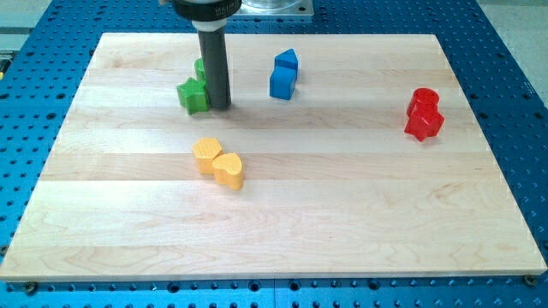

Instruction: Push the green circle into the green star

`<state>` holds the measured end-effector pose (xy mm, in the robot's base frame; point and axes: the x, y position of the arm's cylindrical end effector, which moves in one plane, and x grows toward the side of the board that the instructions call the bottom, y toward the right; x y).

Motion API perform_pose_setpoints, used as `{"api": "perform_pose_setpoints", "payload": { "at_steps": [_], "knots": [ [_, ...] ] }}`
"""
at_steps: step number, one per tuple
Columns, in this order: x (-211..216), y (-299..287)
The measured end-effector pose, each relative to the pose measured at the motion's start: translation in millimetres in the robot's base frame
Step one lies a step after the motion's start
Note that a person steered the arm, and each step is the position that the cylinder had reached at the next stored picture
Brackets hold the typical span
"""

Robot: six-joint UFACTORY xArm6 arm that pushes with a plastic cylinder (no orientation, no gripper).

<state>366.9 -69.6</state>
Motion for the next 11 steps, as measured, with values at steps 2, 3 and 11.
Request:
{"api": "perform_pose_setpoints", "payload": {
  "at_steps": [2,3,11],
  "knots": [
    [-7.9,-72.8],
    [-48.9,-16.4],
    [-87.5,-108.3]
  ]
}}
